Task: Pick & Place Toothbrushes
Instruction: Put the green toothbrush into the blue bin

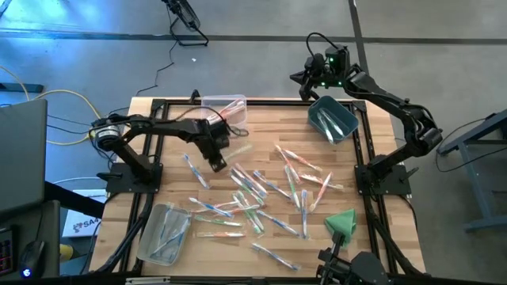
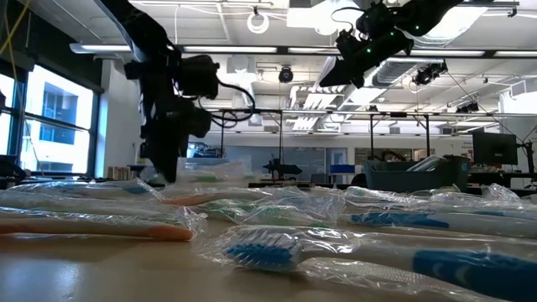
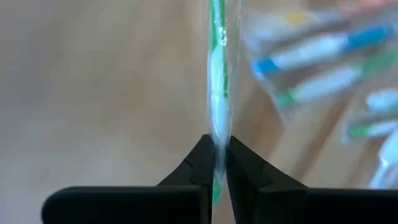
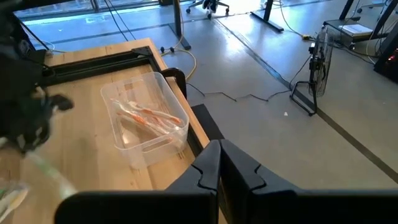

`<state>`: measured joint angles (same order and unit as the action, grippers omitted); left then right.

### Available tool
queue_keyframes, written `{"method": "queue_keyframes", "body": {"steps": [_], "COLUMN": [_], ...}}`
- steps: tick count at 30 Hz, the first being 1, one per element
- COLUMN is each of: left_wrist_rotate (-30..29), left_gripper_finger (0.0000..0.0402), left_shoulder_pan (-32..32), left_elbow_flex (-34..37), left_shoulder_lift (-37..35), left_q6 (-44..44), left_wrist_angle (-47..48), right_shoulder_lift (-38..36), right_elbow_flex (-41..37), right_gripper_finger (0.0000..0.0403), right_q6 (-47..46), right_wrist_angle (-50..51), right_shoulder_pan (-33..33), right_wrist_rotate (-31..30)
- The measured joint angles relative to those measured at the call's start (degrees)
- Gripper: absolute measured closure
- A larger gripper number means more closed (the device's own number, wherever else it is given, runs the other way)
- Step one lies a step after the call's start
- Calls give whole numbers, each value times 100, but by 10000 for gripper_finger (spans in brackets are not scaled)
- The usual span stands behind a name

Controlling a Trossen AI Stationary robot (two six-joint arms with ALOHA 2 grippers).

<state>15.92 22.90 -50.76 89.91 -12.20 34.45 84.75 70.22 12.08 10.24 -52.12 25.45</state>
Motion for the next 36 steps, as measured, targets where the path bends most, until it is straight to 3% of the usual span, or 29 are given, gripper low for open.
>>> {"method": "queue_keyframes", "body": {"steps": [15, 27, 32, 36], "left_wrist_rotate": [156, 121, -1, 286], "left_gripper_finger": [391, 391, 391, 391], "left_shoulder_pan": [836, 1311, 1779, 2213], "left_elbow_flex": [-59, -989, -1008, -1010], "left_shoulder_lift": [-1101, -1224, -1224, -1224], "left_q6": [-3, 296, 153, -213], "left_wrist_angle": [-153, -259, -1364, -2657], "right_shoulder_lift": [-274, -277, -277, -280], "right_elbow_flex": [0, 0, 0, 0], "right_gripper_finger": [400, 400, 401, 401], "right_q6": [27, -9, -4, -164], "right_wrist_angle": [-13, -11, -35, -116], "right_shoulder_pan": [-68, -76, -76, -76], "right_wrist_rotate": [-3, -274, -260, -258]}}
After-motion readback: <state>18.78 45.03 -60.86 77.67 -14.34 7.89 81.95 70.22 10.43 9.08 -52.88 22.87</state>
